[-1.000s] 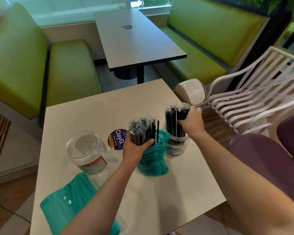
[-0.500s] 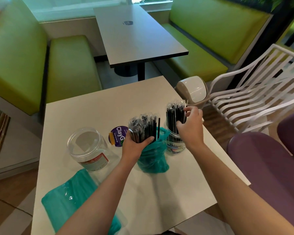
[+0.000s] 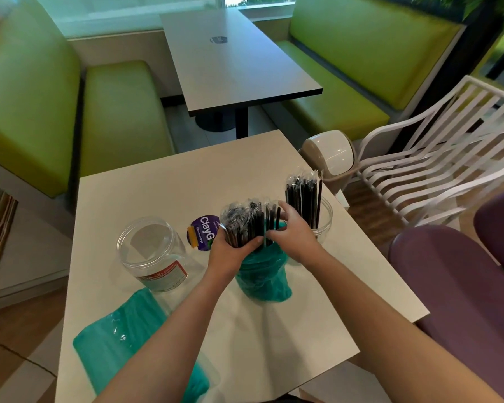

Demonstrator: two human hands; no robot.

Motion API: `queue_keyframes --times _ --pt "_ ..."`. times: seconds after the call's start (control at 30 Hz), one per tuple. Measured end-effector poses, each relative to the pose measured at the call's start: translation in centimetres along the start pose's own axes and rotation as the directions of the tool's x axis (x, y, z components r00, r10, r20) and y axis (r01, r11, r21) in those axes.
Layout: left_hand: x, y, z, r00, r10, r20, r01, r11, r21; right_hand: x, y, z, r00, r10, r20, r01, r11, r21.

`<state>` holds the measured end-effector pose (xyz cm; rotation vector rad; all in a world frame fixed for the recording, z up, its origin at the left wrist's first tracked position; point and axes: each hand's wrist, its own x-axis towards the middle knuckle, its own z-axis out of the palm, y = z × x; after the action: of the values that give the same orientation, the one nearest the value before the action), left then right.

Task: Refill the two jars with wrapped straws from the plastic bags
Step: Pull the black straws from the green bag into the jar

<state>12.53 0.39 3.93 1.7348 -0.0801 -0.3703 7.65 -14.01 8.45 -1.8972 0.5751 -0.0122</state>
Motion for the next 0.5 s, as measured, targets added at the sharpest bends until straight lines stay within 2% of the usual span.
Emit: queue_keyframes --times 0.1,0.2,0.5 --pt "0.0 0.0 0.1 1.000 0.001 -0.001 -0.001 1.000 0.007 0.3 0.1 -0.3 0.997 -0.030 0.069 0.027 0.999 0.041" --pt "0.1 -0.1 0.3 1.000 0.000 -0.005 0.000 1.000 0.007 0.2 0.1 -0.4 0.996 -0.042 0.075 0.040 0.999 0.022" --pt "-0.1 0.3 0.4 0.999 -0.013 -0.052 0.013 1.000 0.003 -0.1 1.1 -0.5 0.998 -0.054 -0.024 0.055 0.997 0.055"
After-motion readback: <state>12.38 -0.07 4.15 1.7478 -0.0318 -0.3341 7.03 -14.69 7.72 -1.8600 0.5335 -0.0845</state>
